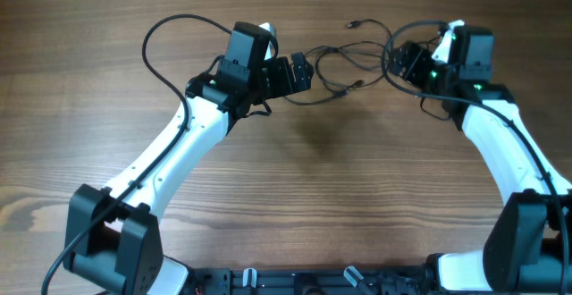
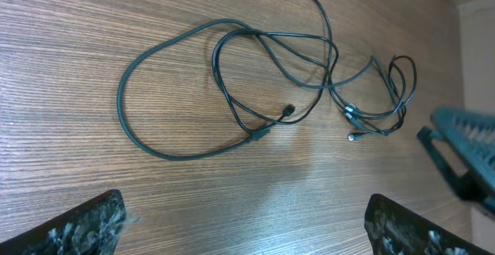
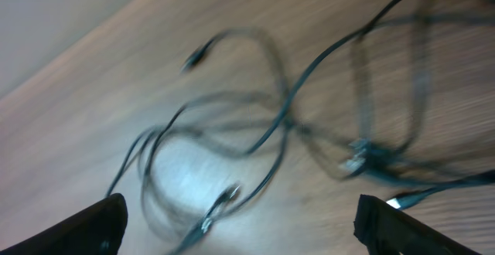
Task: Untangle cables
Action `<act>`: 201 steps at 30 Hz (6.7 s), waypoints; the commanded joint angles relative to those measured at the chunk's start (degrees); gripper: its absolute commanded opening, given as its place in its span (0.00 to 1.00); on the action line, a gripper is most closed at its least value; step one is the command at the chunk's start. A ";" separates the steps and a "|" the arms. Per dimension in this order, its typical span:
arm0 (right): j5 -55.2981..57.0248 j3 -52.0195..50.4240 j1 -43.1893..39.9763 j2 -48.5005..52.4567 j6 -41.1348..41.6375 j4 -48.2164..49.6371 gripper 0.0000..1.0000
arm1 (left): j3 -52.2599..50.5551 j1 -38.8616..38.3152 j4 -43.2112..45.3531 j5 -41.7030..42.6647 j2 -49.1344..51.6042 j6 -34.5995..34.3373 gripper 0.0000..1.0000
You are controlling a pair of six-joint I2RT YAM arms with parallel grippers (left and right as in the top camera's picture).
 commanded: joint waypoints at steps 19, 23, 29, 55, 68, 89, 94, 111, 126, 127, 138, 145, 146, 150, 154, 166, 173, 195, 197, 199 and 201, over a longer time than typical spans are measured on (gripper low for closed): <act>-18.05 2.29 18.62 17.99 -7.54 4.07 0.05 | -0.02 0.00 0.55 -4.15 1.40 1.29 1.00; -13.25 2.32 26.86 16.65 -0.50 0.15 0.20 | -0.02 2.27 -1.88 -4.13 1.38 1.11 1.00; 0.87 3.65 21.44 -1.42 -1.84 -14.36 1.00 | -0.02 11.74 -5.57 -2.08 1.38 -6.73 1.00; -5.73 3.06 13.73 2.12 -1.90 -16.26 0.04 | -0.02 -5.33 8.63 -2.23 8.68 7.10 1.00; -3.74 9.33 11.15 -9.57 -12.35 -31.45 0.04 | 0.00 -9.31 19.78 -4.15 28.06 8.44 0.29; 16.72 41.46 -16.11 -28.35 -4.79 -44.94 0.04 | -0.02 10.99 7.45 -2.16 28.06 -10.08 0.47; 28.33 41.44 -16.11 -21.57 4.87 -55.15 0.04 | -0.02 12.52 2.71 -2.19 28.06 -10.14 0.62; -21.68 40.98 -2.51 1.62 -36.09 -62.38 0.18 | 0.11 5.40 15.74 14.16 16.15 5.70 1.00; 10.25 40.04 10.29 14.71 -21.64 -62.38 1.00 | 0.02 5.44 5.81 -7.93 16.17 -7.80 1.00; 15.96 39.98 9.68 14.80 -16.20 -62.12 1.00 | 0.02 5.20 5.77 -7.76 16.17 -7.80 1.00; -0.72 17.90 4.79 14.80 -27.67 -34.03 1.00 | 0.02 3.69 5.77 -6.67 16.17 -7.78 1.00; -5.84 6.84 4.79 14.80 -29.00 -9.33 1.00 | 0.02 2.62 5.81 -6.67 16.20 -7.78 1.00; -3.21 6.84 4.79 14.80 -29.14 -6.86 1.00 | 0.02 2.38 5.84 -6.67 16.26 -7.76 1.00; -5.97 6.84 4.79 14.80 -39.69 0.37 1.00 | 0.02 1.11 6.71 -6.69 17.49 -7.78 1.00; -3.87 6.84 4.76 14.84 -41.09 -0.35 1.00 | 0.00 1.01 7.23 -6.67 18.47 -7.78 1.00; -14.21 6.69 4.96 0.13 23.61 -35.30 1.00 | -0.02 0.96 7.26 -6.71 18.53 -7.76 1.00; -12.37 2.45 14.69 4.31 53.27 -34.23 0.97 | -0.02 0.96 7.26 -6.71 18.53 -7.76 1.00; -0.17 2.45 19.26 1.66 18.08 -28.44 0.04 | -0.02 1.01 5.77 -10.03 18.53 -7.76 0.85; -0.24 2.45 19.26 -9.27 9.14 -29.64 0.04 | -0.04 1.01 5.81 -10.14 18.53 -7.76 0.79; -0.17 2.45 19.23 -17.09 5.35 -29.27 0.04 | -0.13 1.01 5.75 -10.14 18.53 -7.76 0.72; 1.68 2.45 19.12 -24.59 2.99 -28.17 0.04 | -0.57 1.01 5.77 -10.14 18.53 -7.76 0.57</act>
